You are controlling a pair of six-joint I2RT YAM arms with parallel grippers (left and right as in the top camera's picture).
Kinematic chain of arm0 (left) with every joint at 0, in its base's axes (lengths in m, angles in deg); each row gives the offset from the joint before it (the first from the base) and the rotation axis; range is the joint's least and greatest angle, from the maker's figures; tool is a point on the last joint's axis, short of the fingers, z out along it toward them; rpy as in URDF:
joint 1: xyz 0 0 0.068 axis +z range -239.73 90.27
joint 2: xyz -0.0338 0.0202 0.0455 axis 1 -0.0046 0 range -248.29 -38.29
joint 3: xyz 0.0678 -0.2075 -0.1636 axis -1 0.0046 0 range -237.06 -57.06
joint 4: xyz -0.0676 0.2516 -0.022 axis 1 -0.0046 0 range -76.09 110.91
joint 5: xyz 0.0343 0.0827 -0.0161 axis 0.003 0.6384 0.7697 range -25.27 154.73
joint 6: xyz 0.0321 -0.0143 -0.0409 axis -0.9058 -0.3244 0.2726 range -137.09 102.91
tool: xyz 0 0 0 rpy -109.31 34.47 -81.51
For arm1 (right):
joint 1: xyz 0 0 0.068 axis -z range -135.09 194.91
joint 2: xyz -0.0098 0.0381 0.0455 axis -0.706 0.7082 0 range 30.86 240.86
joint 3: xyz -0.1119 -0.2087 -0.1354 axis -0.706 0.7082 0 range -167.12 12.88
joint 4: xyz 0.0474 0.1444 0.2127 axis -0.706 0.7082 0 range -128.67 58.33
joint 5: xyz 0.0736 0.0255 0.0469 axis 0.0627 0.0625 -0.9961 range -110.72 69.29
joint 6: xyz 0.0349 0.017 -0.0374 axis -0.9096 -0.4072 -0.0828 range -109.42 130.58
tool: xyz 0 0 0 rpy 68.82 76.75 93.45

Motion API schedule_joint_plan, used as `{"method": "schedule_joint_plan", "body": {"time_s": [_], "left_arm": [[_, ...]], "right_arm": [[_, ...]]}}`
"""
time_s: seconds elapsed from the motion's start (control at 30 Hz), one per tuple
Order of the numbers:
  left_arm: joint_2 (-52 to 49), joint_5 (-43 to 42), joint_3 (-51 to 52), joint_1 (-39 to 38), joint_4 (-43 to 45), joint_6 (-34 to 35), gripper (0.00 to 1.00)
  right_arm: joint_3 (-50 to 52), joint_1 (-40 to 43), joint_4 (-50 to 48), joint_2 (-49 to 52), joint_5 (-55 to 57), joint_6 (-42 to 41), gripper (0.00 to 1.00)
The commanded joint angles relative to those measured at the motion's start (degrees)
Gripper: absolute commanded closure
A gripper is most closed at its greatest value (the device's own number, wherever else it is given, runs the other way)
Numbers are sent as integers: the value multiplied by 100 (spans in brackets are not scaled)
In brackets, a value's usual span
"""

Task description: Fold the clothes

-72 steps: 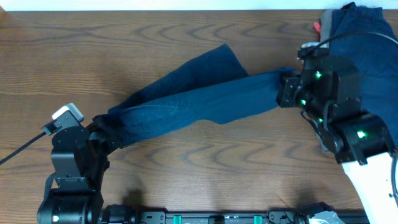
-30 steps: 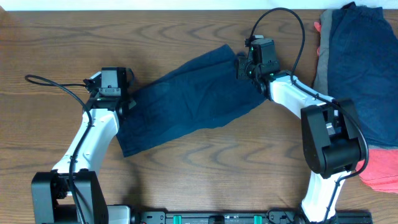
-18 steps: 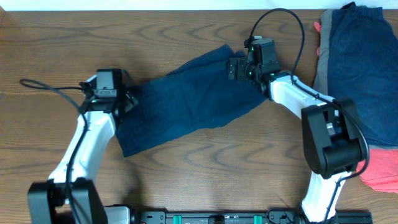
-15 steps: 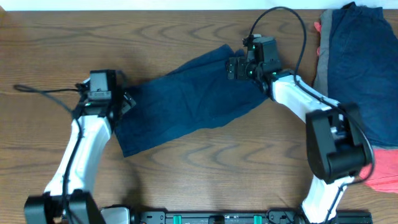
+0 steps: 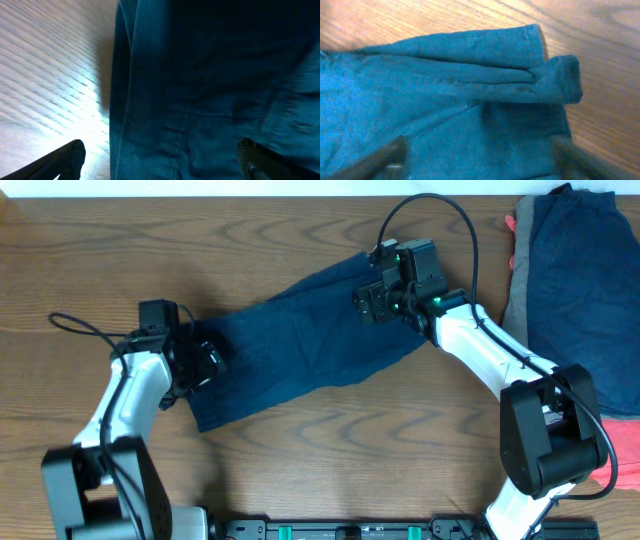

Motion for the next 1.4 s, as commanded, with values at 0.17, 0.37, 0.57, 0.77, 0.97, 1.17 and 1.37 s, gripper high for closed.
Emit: {"method": "schedule_joint_plan", "body": {"time_s": [0.17,0.37,0.57,0.77,0.97,1.17,1.37], "left_arm": [[-492,-109,-57,24,0,-160,44],[-682,-96,-57,24,74,-157,66],[-710,-55,-57,24,85,-157,70],[-710,-55,-57,24,179,-157,70],[-710,-55,-57,24,260,-160,70],[-662,-59,-118,24,236,-225,70],[-321,-63,-435,24,-256,-313,30]], "right_arm": [[-17,48,-162,461,254,-57,70],[-17,50,-754,905,254,-341,76],[-17,44,-2122,1266,260,-697,79],[-20,48,-3971,1919,671,-1716,79],[-24,70,-4172,2144,638,-1856,80],[-26,302,-3901,1659,114,-1547,73],[-26,601,-2844,721,-798,-1174,50]]}}
